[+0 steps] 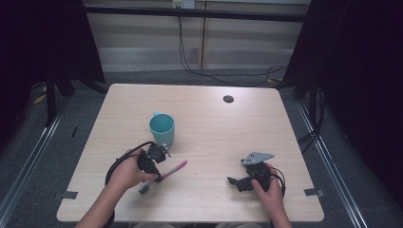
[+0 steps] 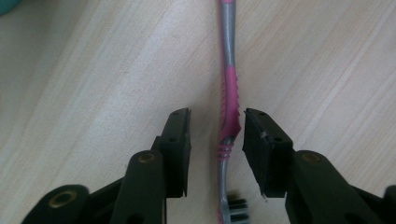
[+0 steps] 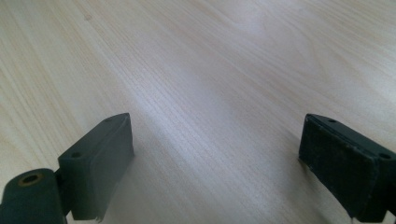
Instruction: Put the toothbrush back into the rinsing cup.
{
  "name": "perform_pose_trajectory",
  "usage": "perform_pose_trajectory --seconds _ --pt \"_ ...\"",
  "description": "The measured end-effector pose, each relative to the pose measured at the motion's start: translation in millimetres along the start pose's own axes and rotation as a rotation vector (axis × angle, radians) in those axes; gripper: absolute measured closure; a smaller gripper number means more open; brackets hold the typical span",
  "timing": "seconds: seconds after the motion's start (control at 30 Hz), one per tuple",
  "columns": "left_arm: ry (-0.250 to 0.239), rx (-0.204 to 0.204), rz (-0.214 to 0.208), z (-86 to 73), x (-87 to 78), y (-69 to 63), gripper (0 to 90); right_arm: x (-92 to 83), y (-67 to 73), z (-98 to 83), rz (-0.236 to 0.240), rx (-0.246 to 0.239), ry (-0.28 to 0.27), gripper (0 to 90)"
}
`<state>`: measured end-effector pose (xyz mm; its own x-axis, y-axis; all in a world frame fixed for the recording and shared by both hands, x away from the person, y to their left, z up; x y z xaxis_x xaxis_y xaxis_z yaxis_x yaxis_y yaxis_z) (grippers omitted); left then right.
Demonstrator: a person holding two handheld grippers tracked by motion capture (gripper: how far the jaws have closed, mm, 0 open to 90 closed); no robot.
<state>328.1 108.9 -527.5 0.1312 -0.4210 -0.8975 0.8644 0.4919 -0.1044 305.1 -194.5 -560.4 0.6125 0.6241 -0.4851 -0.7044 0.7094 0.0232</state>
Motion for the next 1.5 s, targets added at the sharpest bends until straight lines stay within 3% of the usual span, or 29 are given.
perform_pose_trajectory --seconds 0.1,0.37,0.57,0.77,0.87,1.0,1.23,1.5 --pt "0.011 -0.026 0.003 0.0 1.7 -0.1 66.5 0.0 0.0 0.0 0.000 0.000 -0.001 9.3" --pt "0.029 -0.032 -0.004 0.1 3.8 -1.2 70.4 0.0 0.1 0.0 -0.001 0.002 0.000 9.3" --pt "0.030 -0.016 0.000 3.9 4.2 -1.1 69.0 0.0 0.1 0.0 0.000 0.001 0.000 9.3" --pt "0.026 -0.026 -0.004 4.1 8.8 -1.7 69.2 0.0 0.0 0.0 0.000 0.001 -0.001 9.3" --pt "0.027 -0.014 0.003 4.7 9.3 -2.0 73.5 -0.1 0.1 0.0 0.000 0.002 0.000 9.3" --pt "0.074 0.012 0.010 5.1 9.2 -3.1 79.6 0.0 0.0 0.0 0.000 0.001 0.000 9.3" --pt "0.043 -0.019 0.012 6.5 10.3 -5.1 80.7 -0.1 0.0 0.0 0.001 0.002 0.000 9.2" --pt "0.007 -0.012 -0.016 11.5 -0.3 -6.6 80.8 0.9 -0.3 0.3 0.007 0.001 0.006 8.3"
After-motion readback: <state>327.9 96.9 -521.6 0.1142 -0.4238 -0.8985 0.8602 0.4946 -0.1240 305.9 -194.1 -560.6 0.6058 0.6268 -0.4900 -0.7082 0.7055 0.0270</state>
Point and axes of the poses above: each handheld gripper's, and its own axes: x roughly forward along the jaws, z roughly out of its top, y roughly to its left, the point moved 7 cm from there along x, roughly forward along the jaws, and after that the axes turned 15 degrees about -y, right-handed, at the moved point
